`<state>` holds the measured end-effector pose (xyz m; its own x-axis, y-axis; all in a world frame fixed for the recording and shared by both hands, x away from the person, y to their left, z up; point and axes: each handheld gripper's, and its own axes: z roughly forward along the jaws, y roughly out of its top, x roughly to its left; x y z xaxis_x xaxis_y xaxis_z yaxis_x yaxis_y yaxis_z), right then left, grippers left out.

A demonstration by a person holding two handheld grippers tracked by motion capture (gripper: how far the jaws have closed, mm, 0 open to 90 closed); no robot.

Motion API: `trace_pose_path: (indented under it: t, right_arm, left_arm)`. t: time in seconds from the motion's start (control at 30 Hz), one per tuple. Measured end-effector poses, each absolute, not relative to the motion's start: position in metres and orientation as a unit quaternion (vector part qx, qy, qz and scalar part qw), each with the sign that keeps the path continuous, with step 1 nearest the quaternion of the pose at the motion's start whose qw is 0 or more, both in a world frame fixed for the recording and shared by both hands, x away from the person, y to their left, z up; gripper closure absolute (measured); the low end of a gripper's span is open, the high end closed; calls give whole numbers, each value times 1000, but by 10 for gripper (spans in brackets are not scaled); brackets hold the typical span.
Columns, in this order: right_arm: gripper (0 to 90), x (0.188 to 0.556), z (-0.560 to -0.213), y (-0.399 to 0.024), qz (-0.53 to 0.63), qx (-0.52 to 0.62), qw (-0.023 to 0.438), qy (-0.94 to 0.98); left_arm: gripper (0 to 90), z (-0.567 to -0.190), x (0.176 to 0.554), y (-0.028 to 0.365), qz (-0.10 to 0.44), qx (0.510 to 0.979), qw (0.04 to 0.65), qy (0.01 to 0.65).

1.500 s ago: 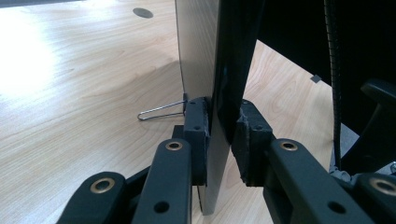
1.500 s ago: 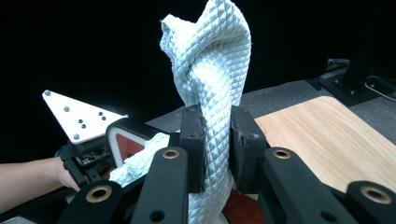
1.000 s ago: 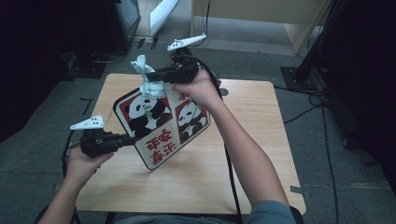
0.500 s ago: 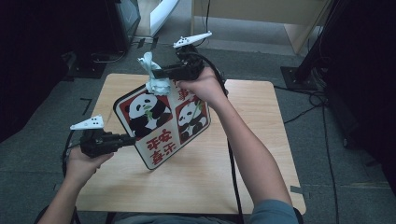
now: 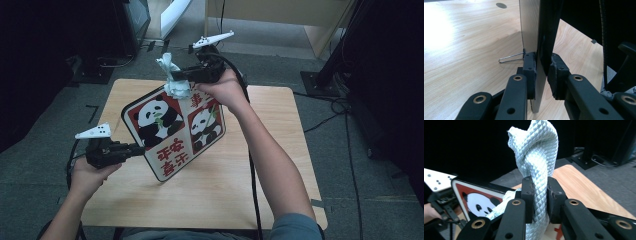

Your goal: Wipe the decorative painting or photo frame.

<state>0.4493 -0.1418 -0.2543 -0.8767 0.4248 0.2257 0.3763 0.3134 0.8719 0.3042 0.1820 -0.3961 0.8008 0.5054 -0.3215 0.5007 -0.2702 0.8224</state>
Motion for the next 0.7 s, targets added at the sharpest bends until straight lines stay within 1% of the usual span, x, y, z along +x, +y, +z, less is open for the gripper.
trace_pose_path:
  t: [0.27,0.7]
  right_arm:
    - [790,452,-251,-144,517,253,43,817]
    - [785,462,-249,-155,512,284,49,809]
  left_arm:
    - [783,-396,304,182,3,798,514,315]
    - [784,-396,305,182,2,799,514,313]
